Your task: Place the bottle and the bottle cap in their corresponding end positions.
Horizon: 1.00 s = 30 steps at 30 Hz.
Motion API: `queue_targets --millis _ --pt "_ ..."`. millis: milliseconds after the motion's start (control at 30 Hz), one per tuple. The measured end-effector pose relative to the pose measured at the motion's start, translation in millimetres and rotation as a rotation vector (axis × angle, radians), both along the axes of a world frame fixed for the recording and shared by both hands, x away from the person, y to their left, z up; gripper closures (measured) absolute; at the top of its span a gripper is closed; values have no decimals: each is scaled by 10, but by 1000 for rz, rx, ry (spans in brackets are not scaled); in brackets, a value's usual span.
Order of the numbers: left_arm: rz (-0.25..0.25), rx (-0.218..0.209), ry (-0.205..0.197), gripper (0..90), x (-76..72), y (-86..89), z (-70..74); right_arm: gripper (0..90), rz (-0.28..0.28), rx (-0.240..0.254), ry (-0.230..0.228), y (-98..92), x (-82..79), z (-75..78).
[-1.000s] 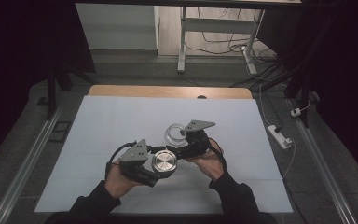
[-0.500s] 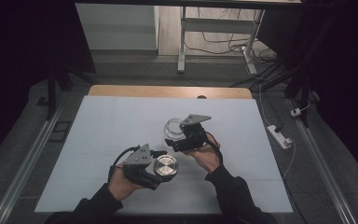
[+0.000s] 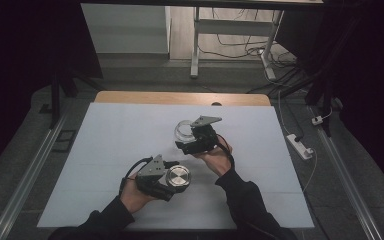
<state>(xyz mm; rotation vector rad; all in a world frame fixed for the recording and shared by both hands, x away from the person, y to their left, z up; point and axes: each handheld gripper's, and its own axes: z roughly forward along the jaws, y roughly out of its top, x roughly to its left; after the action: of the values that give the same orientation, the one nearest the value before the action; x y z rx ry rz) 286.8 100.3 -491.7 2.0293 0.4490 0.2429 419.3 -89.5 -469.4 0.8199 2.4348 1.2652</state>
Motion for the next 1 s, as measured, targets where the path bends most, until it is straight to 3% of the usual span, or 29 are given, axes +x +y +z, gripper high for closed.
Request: queue_targets --millis 500,1000 --pt "78 44 35 208 204 -97 -259 150 -50 -16 2 82 259 -137" --pt "110 136 74 208 298 -222 -447 150 -71 -44 5 146 438 -274"
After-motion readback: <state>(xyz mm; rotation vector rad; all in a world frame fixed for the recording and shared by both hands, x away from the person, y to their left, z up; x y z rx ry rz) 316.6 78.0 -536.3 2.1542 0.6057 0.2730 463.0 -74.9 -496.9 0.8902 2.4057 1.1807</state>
